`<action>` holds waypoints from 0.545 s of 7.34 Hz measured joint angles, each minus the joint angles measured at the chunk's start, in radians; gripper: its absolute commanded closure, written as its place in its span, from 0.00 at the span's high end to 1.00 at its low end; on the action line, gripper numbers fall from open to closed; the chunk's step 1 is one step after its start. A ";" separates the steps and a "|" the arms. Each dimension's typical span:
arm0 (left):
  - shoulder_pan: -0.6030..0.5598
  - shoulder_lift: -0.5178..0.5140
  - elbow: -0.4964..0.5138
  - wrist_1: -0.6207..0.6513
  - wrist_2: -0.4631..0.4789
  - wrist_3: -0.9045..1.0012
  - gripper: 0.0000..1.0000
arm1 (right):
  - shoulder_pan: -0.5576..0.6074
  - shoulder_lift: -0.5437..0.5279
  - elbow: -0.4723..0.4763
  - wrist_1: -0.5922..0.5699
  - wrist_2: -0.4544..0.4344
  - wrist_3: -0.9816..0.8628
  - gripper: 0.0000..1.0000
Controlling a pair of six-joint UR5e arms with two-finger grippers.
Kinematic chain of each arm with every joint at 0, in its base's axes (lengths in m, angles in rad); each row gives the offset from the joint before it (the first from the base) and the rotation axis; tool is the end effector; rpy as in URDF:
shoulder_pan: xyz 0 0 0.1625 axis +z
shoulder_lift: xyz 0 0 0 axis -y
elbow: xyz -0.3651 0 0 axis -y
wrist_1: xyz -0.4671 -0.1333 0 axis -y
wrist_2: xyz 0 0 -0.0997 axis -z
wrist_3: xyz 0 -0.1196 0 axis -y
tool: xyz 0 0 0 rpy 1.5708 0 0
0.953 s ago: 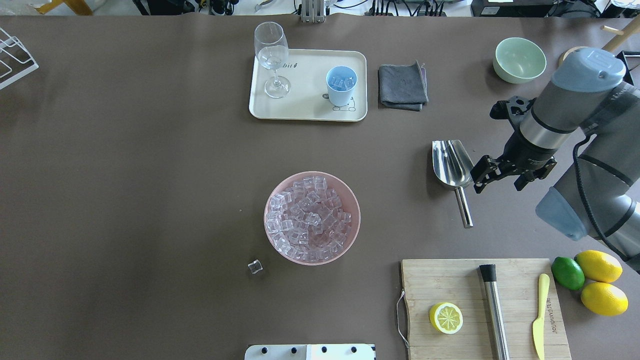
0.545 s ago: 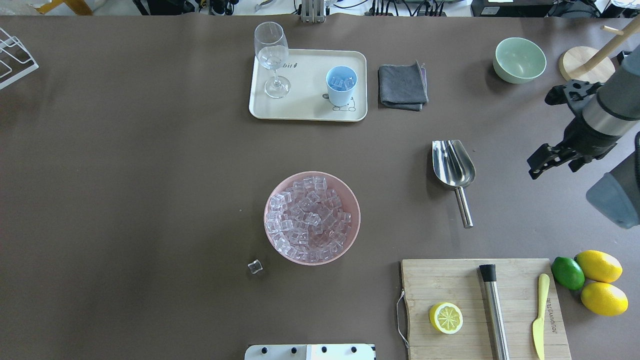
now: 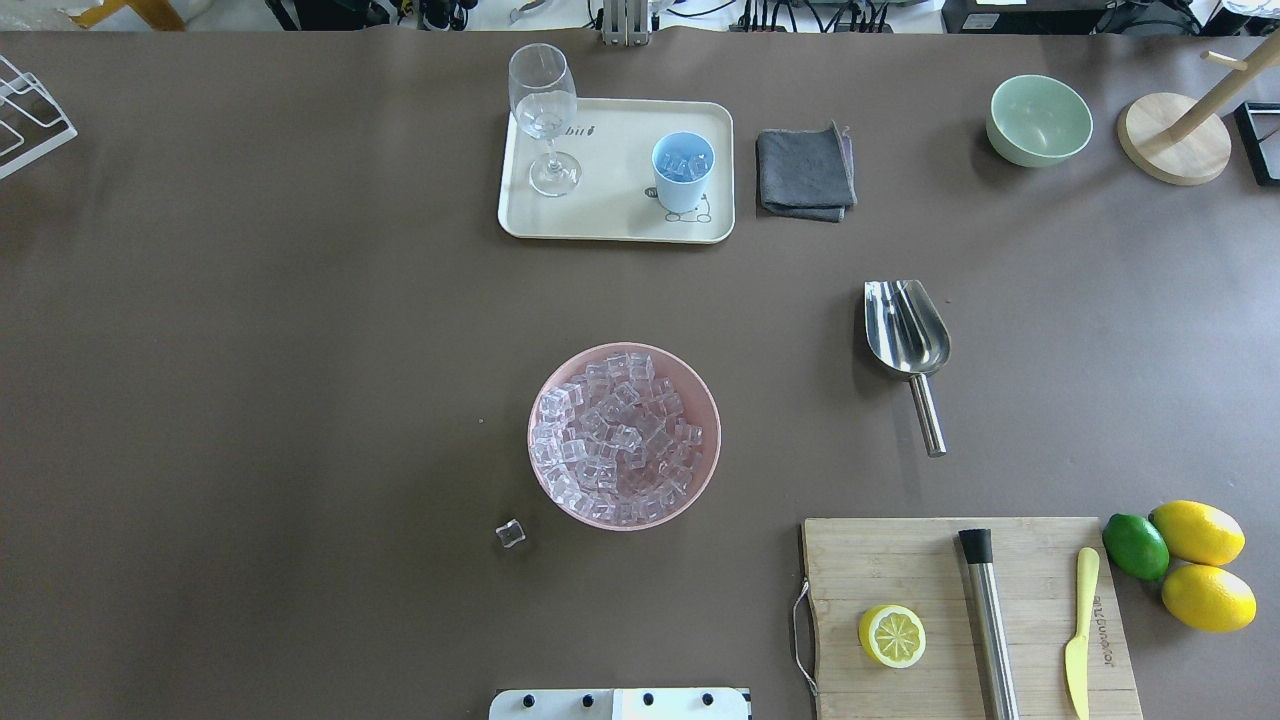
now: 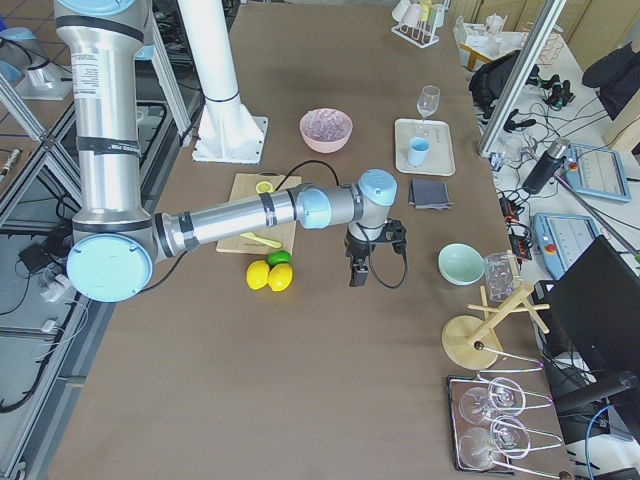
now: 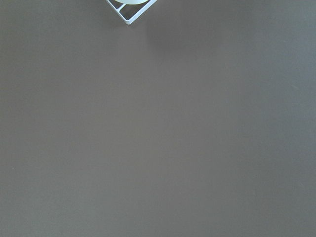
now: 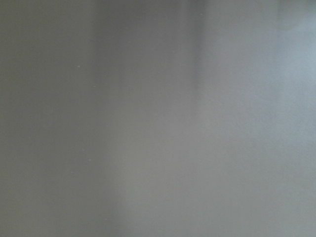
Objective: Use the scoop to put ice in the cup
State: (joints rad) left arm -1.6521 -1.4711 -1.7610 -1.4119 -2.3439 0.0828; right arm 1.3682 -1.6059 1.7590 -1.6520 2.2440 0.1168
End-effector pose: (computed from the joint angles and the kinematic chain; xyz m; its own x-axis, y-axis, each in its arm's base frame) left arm -0.0920 -0.5167 0.5758 0.7138 -0.0231 -0.7000 0.0221 0.9997 -0.0105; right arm -0.0541 -0.5554 0.5422 0.7751 -0.0860 0.6260 0.1111 0.9938 -0.0011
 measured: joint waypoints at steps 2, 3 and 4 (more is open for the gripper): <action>0.000 0.000 0.000 0.000 0.000 0.000 0.98 | 0.123 -0.036 -0.054 0.001 0.004 -0.087 1.00; 0.000 0.000 0.001 0.000 0.000 0.000 0.98 | 0.154 -0.055 -0.065 0.001 0.006 -0.105 1.00; 0.000 0.000 0.001 -0.001 0.000 0.000 0.98 | 0.169 -0.065 -0.066 -0.001 0.011 -0.109 1.00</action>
State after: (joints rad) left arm -1.6521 -1.4711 -1.7598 -1.4125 -2.3439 0.0828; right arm 1.5376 -1.6707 1.6928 -1.6527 2.2549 0.0079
